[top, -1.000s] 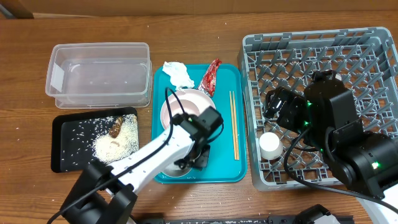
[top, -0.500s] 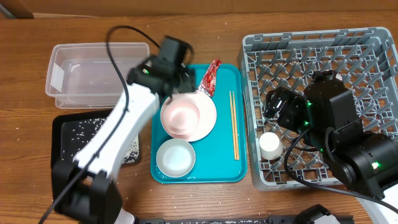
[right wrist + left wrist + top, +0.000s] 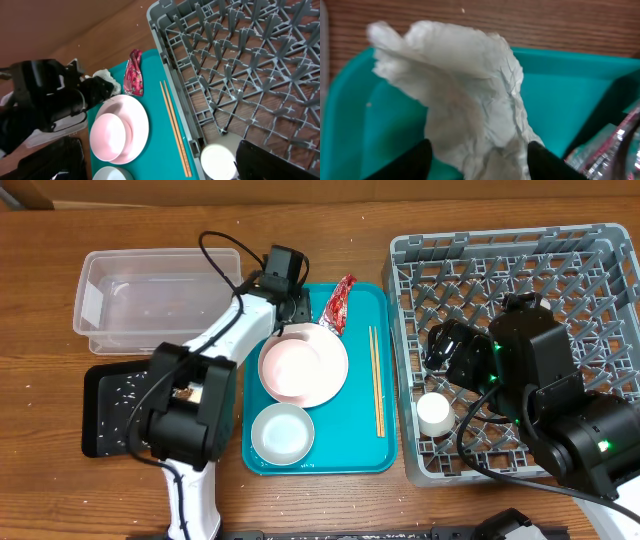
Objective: Sort waste into correct bins and load items into the dishwasher
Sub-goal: 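Grasp the crumpled white tissue with the left gripper, then drop the tissue into the clear plastic bin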
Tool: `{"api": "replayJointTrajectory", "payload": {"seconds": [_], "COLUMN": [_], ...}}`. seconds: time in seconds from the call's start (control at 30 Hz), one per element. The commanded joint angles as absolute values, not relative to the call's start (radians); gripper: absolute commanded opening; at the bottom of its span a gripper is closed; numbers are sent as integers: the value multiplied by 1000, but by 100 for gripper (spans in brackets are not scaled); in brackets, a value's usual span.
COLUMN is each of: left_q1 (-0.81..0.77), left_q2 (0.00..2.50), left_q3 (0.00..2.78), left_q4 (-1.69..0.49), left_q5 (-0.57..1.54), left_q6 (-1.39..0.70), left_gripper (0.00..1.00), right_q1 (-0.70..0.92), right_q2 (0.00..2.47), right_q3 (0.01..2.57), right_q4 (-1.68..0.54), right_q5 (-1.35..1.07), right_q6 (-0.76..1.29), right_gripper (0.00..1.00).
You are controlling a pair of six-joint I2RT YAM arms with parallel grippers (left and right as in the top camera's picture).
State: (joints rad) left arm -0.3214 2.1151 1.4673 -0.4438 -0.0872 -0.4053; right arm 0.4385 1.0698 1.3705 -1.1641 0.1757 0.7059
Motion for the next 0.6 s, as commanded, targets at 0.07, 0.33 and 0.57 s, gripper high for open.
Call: {"api": "replayJointTrajectory", "payload": {"seconds": [0.07, 0.33, 0.57], "left_q1": [-322, -269, -167], "left_q2": [2148, 1987, 1881], "left_q3": [1477, 1682, 1752], "left_q4": [-438, -675, -807], "left_q5": [-60, -11, -180], "left_q6": [-381, -397, -396], "left_gripper": [11, 4, 4], "right_q1": [437, 437, 437], "right_q2": [1067, 1067, 1067], "right_q3": [1380, 1380, 1380], "right_q4": [-1162, -1164, -1164], "right_q5": [189, 190, 190], "right_q6": [707, 707, 707], "right_gripper": [100, 100, 100]}}
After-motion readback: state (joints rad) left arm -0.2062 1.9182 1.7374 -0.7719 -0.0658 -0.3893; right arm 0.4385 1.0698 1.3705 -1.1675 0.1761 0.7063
